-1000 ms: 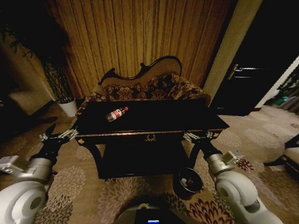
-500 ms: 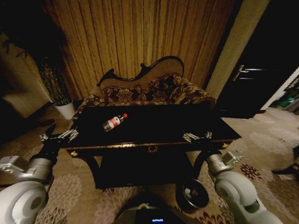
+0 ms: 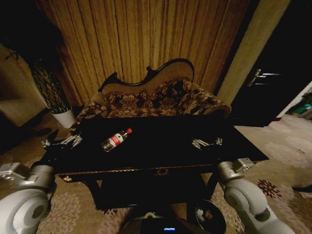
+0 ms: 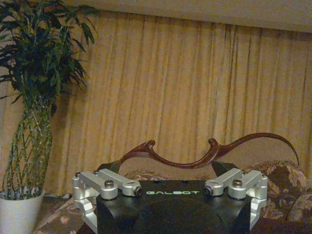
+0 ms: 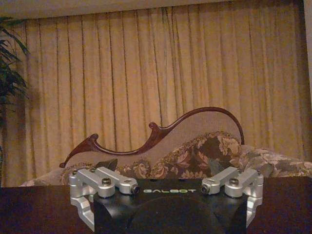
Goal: Move to the front of the table and place the trash on the table into the trash bin.
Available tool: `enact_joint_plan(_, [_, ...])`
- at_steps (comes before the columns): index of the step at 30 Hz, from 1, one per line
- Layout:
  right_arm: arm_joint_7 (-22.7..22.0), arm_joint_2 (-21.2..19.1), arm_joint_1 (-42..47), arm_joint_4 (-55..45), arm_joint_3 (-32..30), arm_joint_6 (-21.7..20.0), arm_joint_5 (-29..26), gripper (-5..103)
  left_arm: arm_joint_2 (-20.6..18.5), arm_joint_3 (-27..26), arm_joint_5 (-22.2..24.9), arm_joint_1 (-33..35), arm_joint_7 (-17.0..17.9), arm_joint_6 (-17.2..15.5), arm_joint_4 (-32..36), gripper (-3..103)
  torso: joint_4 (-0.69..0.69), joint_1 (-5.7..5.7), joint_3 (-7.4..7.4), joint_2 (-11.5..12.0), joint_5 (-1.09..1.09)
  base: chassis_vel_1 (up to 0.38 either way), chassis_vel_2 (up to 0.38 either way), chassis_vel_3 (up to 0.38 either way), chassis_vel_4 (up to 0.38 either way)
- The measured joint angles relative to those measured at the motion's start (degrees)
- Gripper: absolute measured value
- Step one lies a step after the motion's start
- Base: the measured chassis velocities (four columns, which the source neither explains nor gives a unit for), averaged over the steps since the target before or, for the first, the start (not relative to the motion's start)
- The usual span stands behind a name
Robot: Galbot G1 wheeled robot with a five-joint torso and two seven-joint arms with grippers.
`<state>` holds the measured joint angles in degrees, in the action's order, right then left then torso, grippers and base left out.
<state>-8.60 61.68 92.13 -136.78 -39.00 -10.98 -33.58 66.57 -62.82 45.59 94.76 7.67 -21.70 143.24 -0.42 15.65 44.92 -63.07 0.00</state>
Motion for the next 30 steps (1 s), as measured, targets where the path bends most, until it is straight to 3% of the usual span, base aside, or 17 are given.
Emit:
enact_joint_plan(7, [-0.05, 0.20, -0.20, 0.44, 0.03, -0.07, 0.01, 100, -1.54, -0.07, 2.73, -1.34, 1.80, -2.40, 0.00, 100, 0.00, 0.07, 0.04, 0.03, 0.00, 0.000, 0.000, 0.000, 0.000])
enact_joint_plan(9, [-0.21, 0.43, -0.02, 0.78, -0.09, -0.09, 0.01, 100, -3.03, 0.41, 6.81, -3.39, 3.26, -5.46, 0.00, 100, 0.00, 0.09, 0.05, 0.04, -0.02, 0.000, 0.000, 0.000, 0.000])
enact_joint_plan(10, [-0.21, 0.43, -0.02, 0.78, -0.09, -0.09, 0.01, 100, -3.03, 0.41, 6.81, -3.39, 3.26, -5.46, 0.00, 100, 0.00, 0.09, 0.05, 0.04, -0.02, 0.000, 0.000, 0.000, 0.000])
enact_joint_plan(13, [-1.19, 0.61, 0.12, 1.41, -0.13, -0.09, 0.04, 100, -5.72, 1.43, 11.04, -7.34, 3.91, -11.20, -0.22, 100, 0.00, 0.08, 0.04, 0.03, -0.02, 0.000, 0.000, 0.000, 0.000])
enact_joint_plan(14, [-1.39, 0.64, 0.15, 1.70, -0.14, -0.09, 0.10, 100, -7.04, 1.95, 11.37, -9.15, 2.50, -13.62, -1.14, 100, -0.01, 0.07, 0.03, 0.03, 0.00, 0.000, 0.000, 0.000, 0.000])
enact_joint_plan(17, [-1.48, 0.66, 0.17, 2.00, -0.14, -0.10, 0.27, 100, -8.38, 2.42, 11.54, -10.82, 0.19, -15.15, -2.41, 100, -0.01, 0.07, 0.03, 0.03, 0.00, 0.000, 0.000, 0.000, 0.000])
enact_joint_plan(19, [-1.60, 0.76, 0.19, 2.69, -0.14, -0.02, 0.64, 100, -11.47, 3.51, 11.47, -13.37, -3.08, -16.64, -4.88, 100, -0.02, 0.07, 0.04, 0.04, 0.01, 0.000, 0.000, 0.000, 0.000])
enact_joint_plan(23, [-1.68, 1.02, 0.18, 3.81, -0.14, 0.15, 0.97, 100, -16.47, 4.78, 11.34, -15.33, -3.21, -19.10, -7.81, 100, 0.00, 0.08, 0.04, 0.04, -0.04, 0.000, 0.000, 0.000, 0.000])
enact_joint_plan(30, [-1.68, 1.78, -0.04, 5.88, 0.51, 0.77, 1.43, 100, -25.33, 7.43, 11.89, -17.72, -5.40, -19.45, -13.36, 100, 0.01, 0.07, 0.03, 0.03, -0.01, 0.000, 0.000, 0.000, 0.000])
